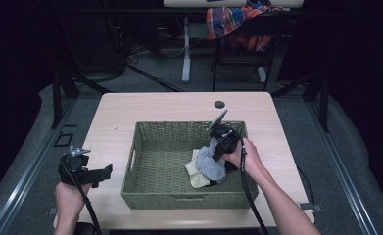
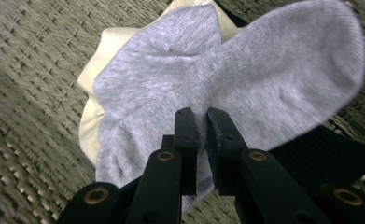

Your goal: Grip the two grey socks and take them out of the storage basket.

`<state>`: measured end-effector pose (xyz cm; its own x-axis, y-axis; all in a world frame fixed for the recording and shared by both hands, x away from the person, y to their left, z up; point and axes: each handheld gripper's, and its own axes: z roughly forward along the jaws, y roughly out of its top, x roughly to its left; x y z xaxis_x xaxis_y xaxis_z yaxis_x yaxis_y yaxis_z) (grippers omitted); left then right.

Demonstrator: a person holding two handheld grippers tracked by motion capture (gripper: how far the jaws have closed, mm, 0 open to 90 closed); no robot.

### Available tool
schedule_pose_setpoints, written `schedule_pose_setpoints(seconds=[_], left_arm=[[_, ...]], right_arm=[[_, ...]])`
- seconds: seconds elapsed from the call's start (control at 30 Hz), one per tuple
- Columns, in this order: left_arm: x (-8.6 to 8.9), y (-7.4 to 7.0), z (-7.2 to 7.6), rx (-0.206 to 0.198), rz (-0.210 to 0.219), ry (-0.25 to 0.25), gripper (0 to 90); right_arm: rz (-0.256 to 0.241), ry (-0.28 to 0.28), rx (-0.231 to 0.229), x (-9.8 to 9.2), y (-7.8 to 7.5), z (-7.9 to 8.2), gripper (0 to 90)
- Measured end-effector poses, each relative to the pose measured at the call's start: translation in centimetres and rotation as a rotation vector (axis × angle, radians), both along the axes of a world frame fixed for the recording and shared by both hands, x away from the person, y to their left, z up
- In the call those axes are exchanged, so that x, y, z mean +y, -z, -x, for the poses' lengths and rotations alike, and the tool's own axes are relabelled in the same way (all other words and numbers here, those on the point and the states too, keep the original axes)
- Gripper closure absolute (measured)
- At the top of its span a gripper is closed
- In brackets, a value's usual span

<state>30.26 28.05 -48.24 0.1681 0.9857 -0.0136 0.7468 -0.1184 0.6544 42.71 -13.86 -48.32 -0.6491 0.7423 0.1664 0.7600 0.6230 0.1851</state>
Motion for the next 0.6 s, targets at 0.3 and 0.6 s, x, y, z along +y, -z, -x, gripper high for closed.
schedule_pose_setpoints(seconds=[0.3, 0.6], left_arm=[[-0.1, 0.0, 0.0, 0.001, 0.002, 0.002, 0.3], [-0.1, 0.0, 0.0, 0.006, 0.003, 0.007, 0.3]], right_arm=[[-0.005, -0.01, -0.021, -0.5, -1.4, 0.3, 83.6], [0.002, -0.013, -0.031, -0.3, -0.8, 0.0, 78.8]])
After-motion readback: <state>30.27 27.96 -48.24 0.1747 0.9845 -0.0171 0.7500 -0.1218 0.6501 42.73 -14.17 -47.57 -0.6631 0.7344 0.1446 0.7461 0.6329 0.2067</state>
